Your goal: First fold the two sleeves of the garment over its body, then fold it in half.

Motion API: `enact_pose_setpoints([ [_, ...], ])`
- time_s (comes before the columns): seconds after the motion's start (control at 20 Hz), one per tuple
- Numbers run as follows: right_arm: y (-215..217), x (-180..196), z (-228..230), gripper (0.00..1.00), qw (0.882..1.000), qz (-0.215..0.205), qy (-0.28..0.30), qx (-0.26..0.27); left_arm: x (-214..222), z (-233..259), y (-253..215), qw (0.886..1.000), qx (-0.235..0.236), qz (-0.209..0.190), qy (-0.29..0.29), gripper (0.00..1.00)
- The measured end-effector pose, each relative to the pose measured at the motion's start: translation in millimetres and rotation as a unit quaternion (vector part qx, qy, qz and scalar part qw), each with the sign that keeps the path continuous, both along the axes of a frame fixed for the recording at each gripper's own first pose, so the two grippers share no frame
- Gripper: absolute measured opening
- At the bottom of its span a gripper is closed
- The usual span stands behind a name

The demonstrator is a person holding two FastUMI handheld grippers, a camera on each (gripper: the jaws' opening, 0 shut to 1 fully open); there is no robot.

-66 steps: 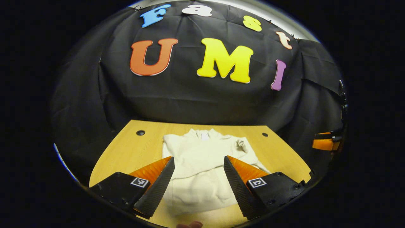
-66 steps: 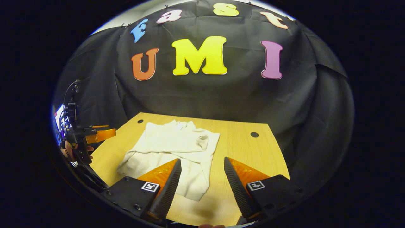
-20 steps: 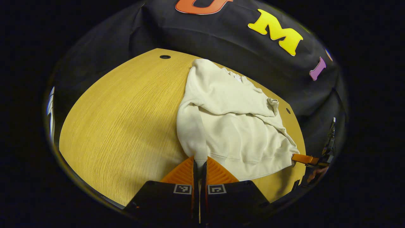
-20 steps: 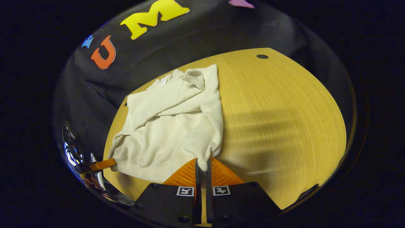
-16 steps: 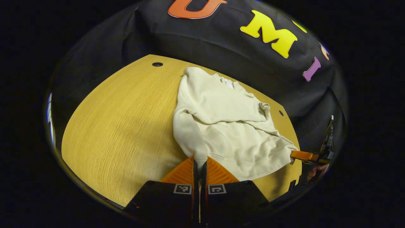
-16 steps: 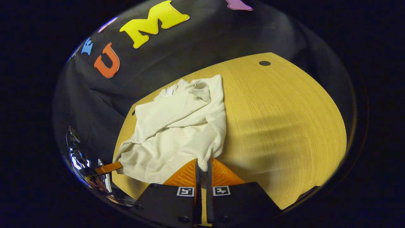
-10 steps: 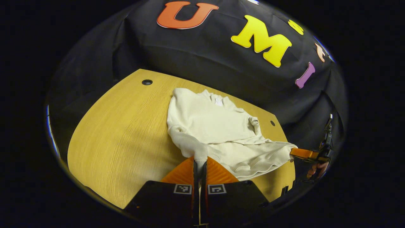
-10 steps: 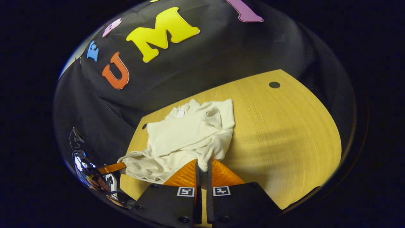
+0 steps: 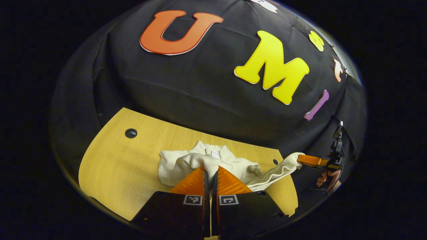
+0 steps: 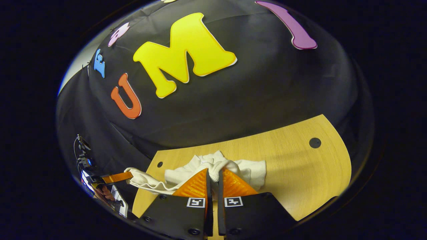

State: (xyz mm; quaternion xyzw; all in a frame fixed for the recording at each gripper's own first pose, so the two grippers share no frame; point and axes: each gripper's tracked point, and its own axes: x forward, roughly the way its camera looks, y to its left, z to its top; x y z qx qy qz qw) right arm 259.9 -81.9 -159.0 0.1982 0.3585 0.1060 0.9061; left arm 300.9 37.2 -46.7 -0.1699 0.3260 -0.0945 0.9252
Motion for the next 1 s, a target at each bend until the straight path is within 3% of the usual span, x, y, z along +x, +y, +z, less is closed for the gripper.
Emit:
enact_pose_setpoints([
  [0.4, -19.4, 85.5, -147.4, 0.06, 0.998, -0.028, 0.047, -0.025, 99.4, -127.6, 1.6, 0.997, -0.037, 0.044, 0.055, 0.04],
  [0.65, -12.6, 107.8, -198.9, 0.06, 0.997, -0.025, 0.048, -0.064, 131.5, -169.2, 0.5, 0.998, 0.006, 0.052, 0.039, 0.04],
  [0.8, -10.0, 118.1, -209.3, 0.06, 0.996, -0.048, 0.045, -0.062, 143.0, -184.4, -4.6, 0.997, 0.023, 0.057, 0.035, 0.06],
  [0.9, -10.1, 120.7, -215.8, 0.12, 0.995, -0.059, 0.052, -0.058, 142.8, -181.1, -2.8, 0.998, 0.033, 0.054, 0.031, 0.14],
  [1.0, -13.8, 118.2, -205.4, 0.29, 0.995, -0.068, 0.047, -0.055, 142.4, -174.5, -0.4, 0.997, 0.058, 0.040, 0.025, 0.25],
])
